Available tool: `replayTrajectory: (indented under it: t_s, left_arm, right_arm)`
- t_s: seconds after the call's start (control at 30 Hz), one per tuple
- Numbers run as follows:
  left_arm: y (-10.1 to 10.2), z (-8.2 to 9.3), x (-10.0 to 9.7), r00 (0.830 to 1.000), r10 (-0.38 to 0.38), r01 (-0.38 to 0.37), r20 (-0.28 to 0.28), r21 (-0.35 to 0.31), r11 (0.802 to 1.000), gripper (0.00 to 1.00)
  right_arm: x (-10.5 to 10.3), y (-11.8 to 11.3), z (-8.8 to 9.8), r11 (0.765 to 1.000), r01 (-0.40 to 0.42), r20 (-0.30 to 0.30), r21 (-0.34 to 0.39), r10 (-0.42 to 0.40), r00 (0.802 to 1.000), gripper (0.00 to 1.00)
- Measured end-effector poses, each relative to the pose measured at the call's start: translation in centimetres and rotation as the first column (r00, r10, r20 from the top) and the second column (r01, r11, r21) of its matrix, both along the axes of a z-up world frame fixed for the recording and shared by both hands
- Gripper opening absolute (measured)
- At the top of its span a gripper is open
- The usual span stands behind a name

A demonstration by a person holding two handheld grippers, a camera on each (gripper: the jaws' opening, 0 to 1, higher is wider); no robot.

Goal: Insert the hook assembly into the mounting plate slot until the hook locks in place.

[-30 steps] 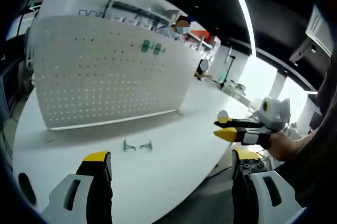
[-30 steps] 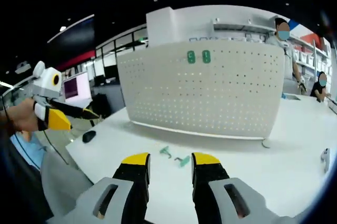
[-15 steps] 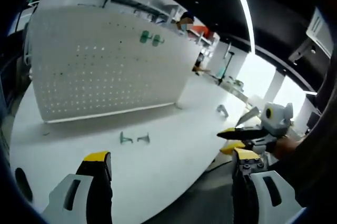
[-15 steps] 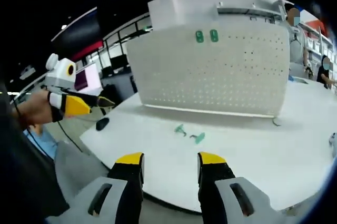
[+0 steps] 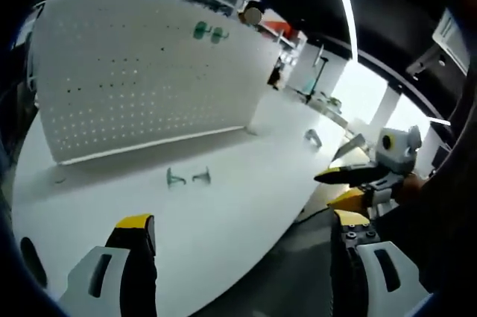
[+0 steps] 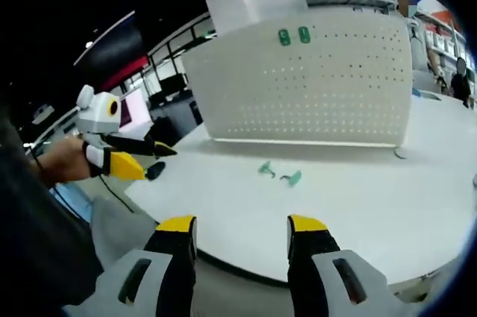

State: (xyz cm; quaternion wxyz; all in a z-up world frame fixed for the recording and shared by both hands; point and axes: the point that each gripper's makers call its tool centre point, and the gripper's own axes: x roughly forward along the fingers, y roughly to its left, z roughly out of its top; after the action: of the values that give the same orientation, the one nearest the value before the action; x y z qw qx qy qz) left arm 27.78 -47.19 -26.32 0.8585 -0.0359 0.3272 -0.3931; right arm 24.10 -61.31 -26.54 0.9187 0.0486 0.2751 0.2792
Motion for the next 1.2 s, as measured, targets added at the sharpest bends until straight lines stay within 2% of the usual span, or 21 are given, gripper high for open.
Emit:
replayTrajectory:
  t_s: [0.1, 0.23, 0.33, 0.4, 0.53, 0.6, 0.67, 0.77, 0.97, 1.2]
  left_arm:
    - [0.1, -0.8, -0.2, 1.0, -0.019, 0.019, 0.0, 0.034, 0.999, 0.98]
    - [0.3, -1.4, 0.2, 1.0, -0.012, 0.013, -0.014, 0.029, 0.999, 0.97]
    - [0.4, -2.1, 0.5, 1.0, -0.017, 0.018, -0.021, 0.053, 0.998, 0.97]
    - [0.3, -2.4, 0.8, 0.999, -0.024, 0.026, -0.024, 0.059, 0.998, 0.97]
    - [-0.3, -3.4, 1.6, 0.997, -0.082, 0.083, -0.01, 0.133, 0.988, 0.97]
    - [-0.9, -3.7, 2.2, 0.993, -0.116, 0.113, 0.012, 0.157, 0.981, 0.96]
    - [-1.6, -4.0, 2.8, 0.991, -0.134, 0.131, 0.007, 0.166, 0.977, 0.94]
    - [-2.9, -4.3, 3.7, 0.987, -0.158, 0.152, 0.026, 0.162, 0.975, 0.95]
    - [-4.8, -5.8, 4.9, 0.979, -0.204, 0.199, 0.009, 0.169, 0.965, 0.95]
    - [-6.7, -6.8, 6.0, 0.967, -0.255, 0.252, -0.002, 0.16, 0.954, 0.93]
  right_arm:
    - [-0.3, -0.3, -0.1, 1.0, 0.005, -0.005, -0.001, -0.005, 1.0, 0.49]
    - [-0.8, -1.0, -0.3, 1.0, 0.02, -0.013, -0.006, -0.02, 1.0, 0.47]
    - [-1.3, -0.9, -0.6, 1.0, -0.01, -0.047, -0.016, 0.009, 0.999, 0.4]
    - [-1.0, -1.2, -0.3, 1.0, -0.002, -0.019, -0.028, 0.001, 1.0, 0.39]
    - [-0.8, -1.6, -0.4, 1.0, 0.009, -0.025, -0.016, -0.009, 1.0, 0.39]
    - [-0.8, -1.7, -0.5, 1.0, 0.013, -0.032, -0.004, -0.013, 0.999, 0.39]
    - [-0.7, -1.8, -0.6, 1.0, 0.017, -0.035, -0.002, -0.017, 0.999, 0.39]
    - [-0.6, -1.8, -0.7, 1.0, 0.018, -0.04, 0.003, -0.018, 0.999, 0.38]
    - [-0.3, -2.0, -0.8, 1.0, 0.018, -0.056, 0.011, -0.018, 0.998, 0.38]
    - [0.1, -1.9, -1.0, 1.0, 0.009, -0.077, 0.017, -0.008, 0.997, 0.37]
